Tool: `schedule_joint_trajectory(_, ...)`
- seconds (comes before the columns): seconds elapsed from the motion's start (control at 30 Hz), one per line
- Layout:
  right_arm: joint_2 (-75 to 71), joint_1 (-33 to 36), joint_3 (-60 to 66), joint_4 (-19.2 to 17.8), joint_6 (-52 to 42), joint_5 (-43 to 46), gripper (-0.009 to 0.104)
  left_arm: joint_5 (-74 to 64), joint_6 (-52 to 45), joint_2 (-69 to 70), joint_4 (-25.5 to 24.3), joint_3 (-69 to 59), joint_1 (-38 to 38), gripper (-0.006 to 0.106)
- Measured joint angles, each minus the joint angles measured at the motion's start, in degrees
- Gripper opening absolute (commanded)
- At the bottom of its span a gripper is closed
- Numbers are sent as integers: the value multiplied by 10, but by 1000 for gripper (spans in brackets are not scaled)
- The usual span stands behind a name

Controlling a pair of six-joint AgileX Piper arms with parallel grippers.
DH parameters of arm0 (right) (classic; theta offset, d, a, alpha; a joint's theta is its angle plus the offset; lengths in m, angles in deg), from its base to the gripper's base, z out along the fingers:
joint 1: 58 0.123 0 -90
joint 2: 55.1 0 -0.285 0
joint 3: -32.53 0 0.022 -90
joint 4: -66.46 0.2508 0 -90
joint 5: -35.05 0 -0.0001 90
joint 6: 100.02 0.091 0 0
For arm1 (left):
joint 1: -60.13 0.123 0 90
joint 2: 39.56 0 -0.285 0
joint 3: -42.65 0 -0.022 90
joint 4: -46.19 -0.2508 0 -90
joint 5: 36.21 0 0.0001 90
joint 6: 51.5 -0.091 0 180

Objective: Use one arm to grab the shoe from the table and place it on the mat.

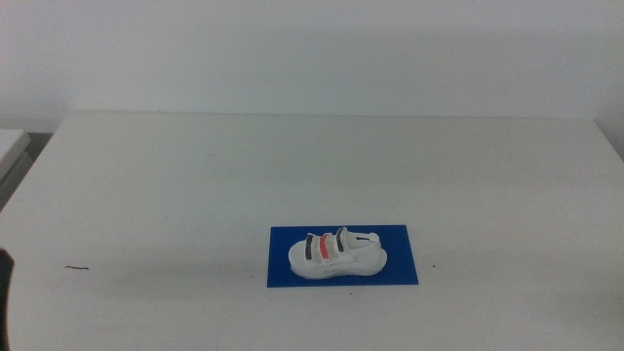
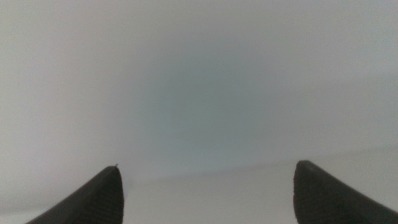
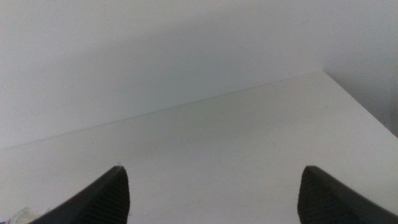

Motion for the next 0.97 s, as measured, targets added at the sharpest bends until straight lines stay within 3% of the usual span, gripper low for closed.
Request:
schedule_joint_trajectory(0.33, 0, 0, 0, 0, 0, 0, 79, -26, 0, 8, 7, -41, 22, 94)
schedule_joint_trajectory(0.7, 0, 0, 0, 0, 0, 0, 79, -46, -2, 8, 82, -45, 22, 94)
schedule_joint_trajectory(0.97, 0, 0, 0, 0, 0, 0, 79, -41, -3, 8, 94, -45, 22, 94)
